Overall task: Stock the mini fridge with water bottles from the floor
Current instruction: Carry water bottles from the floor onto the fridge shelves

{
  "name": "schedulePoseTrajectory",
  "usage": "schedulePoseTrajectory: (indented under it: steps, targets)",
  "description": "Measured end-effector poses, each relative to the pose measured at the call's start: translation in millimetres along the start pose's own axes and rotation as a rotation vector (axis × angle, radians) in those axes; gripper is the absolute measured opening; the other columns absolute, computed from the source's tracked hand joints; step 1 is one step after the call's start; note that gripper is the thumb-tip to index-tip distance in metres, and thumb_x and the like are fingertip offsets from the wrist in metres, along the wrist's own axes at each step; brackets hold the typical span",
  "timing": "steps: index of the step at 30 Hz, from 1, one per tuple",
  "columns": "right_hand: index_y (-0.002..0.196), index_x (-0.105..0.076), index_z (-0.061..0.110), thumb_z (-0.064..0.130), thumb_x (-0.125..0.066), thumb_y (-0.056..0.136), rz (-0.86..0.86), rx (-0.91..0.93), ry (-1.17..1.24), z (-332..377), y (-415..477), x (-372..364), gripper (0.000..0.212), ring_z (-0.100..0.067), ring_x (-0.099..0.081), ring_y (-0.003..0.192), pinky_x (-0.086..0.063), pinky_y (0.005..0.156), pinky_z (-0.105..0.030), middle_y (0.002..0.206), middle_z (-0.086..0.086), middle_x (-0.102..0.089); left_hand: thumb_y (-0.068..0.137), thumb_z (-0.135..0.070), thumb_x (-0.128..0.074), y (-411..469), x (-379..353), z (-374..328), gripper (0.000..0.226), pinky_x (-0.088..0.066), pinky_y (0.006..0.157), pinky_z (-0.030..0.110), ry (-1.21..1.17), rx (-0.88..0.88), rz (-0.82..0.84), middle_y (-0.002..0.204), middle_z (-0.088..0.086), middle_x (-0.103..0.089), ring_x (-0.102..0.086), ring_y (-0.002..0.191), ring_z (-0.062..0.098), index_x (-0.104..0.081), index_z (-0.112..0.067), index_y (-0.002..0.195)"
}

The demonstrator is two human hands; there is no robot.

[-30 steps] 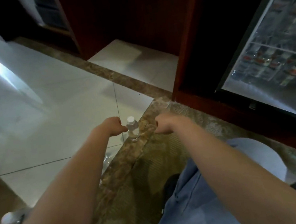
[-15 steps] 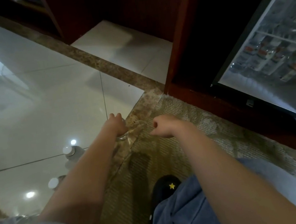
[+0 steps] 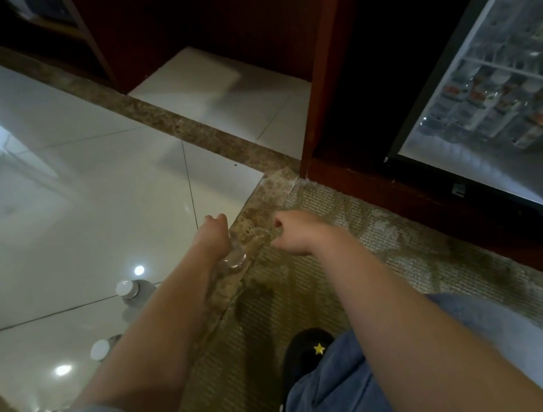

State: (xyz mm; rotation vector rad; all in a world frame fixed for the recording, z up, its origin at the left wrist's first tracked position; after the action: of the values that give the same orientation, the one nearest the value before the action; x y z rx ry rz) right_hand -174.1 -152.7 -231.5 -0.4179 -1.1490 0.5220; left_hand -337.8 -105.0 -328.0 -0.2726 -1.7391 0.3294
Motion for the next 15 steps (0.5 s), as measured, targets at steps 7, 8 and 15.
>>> schedulePoseTrajectory:
  steps: [7, 8, 15]
  targets:
    - [0.15, -0.02, 0.019, 0.031, -0.077, 0.078, -0.012, 0.008, 0.272, -5, -12, 0, 0.093, -0.029, -0.039, 0.135, -0.04, 0.105, -0.041, 0.152, -0.007, -0.033, 0.087, -0.032, -0.062, -47, 119, -43, 0.039, -0.046, 0.083, 0.035, 0.075, -0.306, -0.058, 0.113, 0.014, -0.059, -0.055, 0.101, 0.028, -0.056, -0.006, 0.116]
    - [0.152, -0.013, 0.023, 0.03, -0.082, 0.072, -0.022, 0.037, 0.36, -3, -15, 1, 0.105, -0.028, -0.032, 0.14, -0.035, 0.11, -0.042, 0.156, -0.006, -0.026, 0.086, -0.031, -0.063, -58, 137, -50, 0.037, -0.046, 0.079, 0.035, 0.053, -0.331, -0.08, 0.108, 0.011, -0.059, -0.055, 0.095, 0.026, -0.057, -0.006, 0.113]
    - [0.137, -0.037, 0.035, 0.045, -0.084, 0.034, -0.285, 0.194, 0.77, 20, -21, 12, 0.114, -0.024, -0.053, 0.12, -0.047, 0.099, -0.049, 0.133, -0.003, -0.053, 0.079, -0.032, -0.065, -115, 192, -87, 0.029, -0.047, 0.069, 0.036, -0.09, -0.471, -0.231, 0.092, 0.007, -0.062, -0.058, 0.085, 0.024, -0.063, -0.008, 0.095]
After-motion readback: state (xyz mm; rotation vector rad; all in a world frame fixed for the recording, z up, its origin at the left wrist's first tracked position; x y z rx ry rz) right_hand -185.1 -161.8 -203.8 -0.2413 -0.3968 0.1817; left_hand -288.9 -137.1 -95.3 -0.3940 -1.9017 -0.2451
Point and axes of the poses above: each hand's wrist, its own y-axis towards the middle knuckle, its own x-axis out of the back of the hand, z = x × y, the point moved 3 cm from there along y, towards the middle knuckle
